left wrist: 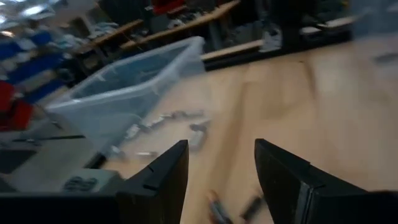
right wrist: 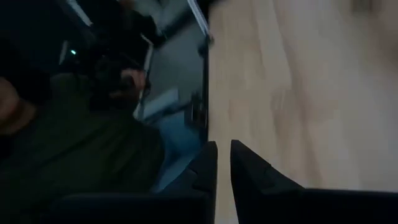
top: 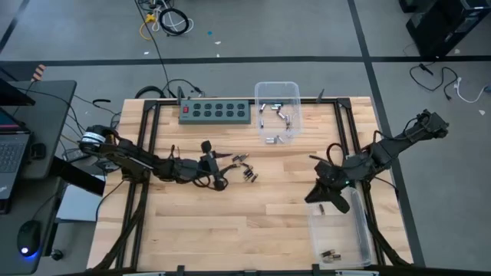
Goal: Sort batteries
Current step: Put the black battery into the bottom transparent bin
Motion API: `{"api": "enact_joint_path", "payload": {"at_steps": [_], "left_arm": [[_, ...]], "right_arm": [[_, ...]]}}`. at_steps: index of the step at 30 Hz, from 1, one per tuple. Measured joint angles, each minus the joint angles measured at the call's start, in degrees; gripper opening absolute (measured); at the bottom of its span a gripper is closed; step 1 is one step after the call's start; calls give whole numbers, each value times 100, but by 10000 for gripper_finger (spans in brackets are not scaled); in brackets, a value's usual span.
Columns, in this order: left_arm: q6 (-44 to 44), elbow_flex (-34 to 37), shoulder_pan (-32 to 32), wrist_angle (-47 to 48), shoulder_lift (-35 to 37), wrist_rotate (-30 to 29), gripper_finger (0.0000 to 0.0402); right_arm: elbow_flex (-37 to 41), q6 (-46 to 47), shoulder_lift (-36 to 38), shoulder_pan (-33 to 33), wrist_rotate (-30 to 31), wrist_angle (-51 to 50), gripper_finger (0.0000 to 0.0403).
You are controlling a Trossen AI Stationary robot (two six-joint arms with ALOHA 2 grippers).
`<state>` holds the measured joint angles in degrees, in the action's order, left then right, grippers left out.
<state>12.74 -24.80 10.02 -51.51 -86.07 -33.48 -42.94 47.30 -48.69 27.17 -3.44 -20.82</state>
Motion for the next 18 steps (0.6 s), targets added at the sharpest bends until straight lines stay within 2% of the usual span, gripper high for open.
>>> {"api": "enact_joint_path", "payload": {"at_steps": [3,6,9,13,18], "left_arm": [[-573,-4,133,802,348,554,183],[-1516,-4,169,2154,848,1503,183],[-2520,-2,167,3347,1206,2077,183],[-3439,-4,173,4123,1256,2038,183],[-3720,-1,178,4194,1055,1697,183]], "right_arm": [[0,-1232,-2,-219,563,423,22],[0,-2209,-26,-498,1345,792,11],[0,-2984,-89,-765,1661,1083,2],[0,-3810,-272,-1020,1665,1408,3],[0,-4318,-617,-1170,1667,1620,1]]}}
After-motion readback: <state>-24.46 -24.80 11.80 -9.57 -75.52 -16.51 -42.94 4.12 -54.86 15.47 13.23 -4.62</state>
